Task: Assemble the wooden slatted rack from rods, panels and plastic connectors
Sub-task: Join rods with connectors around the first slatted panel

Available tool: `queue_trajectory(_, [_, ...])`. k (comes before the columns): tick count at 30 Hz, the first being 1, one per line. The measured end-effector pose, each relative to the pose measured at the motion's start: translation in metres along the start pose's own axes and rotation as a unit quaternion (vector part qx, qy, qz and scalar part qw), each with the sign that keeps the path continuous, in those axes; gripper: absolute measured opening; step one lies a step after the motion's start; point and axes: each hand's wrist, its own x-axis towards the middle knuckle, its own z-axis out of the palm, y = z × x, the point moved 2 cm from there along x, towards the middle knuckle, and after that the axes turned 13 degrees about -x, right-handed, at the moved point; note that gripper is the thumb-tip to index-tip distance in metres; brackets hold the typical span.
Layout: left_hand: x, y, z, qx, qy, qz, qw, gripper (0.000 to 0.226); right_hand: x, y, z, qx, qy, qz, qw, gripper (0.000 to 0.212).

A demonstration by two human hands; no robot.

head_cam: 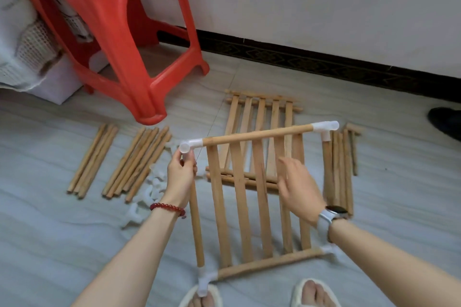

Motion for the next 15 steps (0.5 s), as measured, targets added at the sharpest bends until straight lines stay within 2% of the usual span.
queue_trajectory(1, [0.004, -0.004, -0.001, -0.015, 0.006, -0.004, 1.000, 0.016, -0.008, 0.015, 0.010, 0.022, -0.050, 0.071, 0.996, 0.036])
queue_trajectory(3, [0.010, -0.010, -0.001, -0.040, 0.009, -0.010, 0.999, 0.015, -0.024, 0.037, 0.036, 0.069, -0.163, 0.197, 0.964, 0.022])
queue_trajectory(4, [0.013, -0.011, 0.000, -0.051, 0.008, -0.013, 0.999, 0.014, -0.034, 0.043, 0.049, 0.104, -0.208, 0.251, 0.940, 0.018])
queue_trajectory(6, [0.016, -0.012, -0.001, -0.072, 0.007, -0.023, 0.997, 0.014, -0.060, 0.046, 0.074, 0.222, -0.256, 0.363, 0.868, 0.028])
queue_trajectory(8, [0.017, -0.011, -0.003, -0.093, -0.002, -0.029, 0.995, 0.013, -0.082, 0.040, 0.096, 0.343, -0.271, 0.442, 0.783, 0.026])
queue_trajectory(10, [0.014, -0.010, -0.005, -0.116, -0.006, -0.038, 0.993, 0.012, -0.089, 0.034, 0.113, 0.425, -0.266, 0.475, 0.723, 0.024])
queue_trajectory(14, [0.003, -0.007, -0.012, -0.150, -0.004, -0.055, 0.987, 0.012, -0.079, 0.025, 0.124, 0.554, -0.192, 0.506, 0.632, 0.006])
queue_trajectory(15, [0.001, -0.006, -0.014, -0.163, -0.008, -0.057, 0.985, 0.013, -0.076, 0.027, 0.126, 0.576, -0.174, 0.511, 0.614, 0.011])
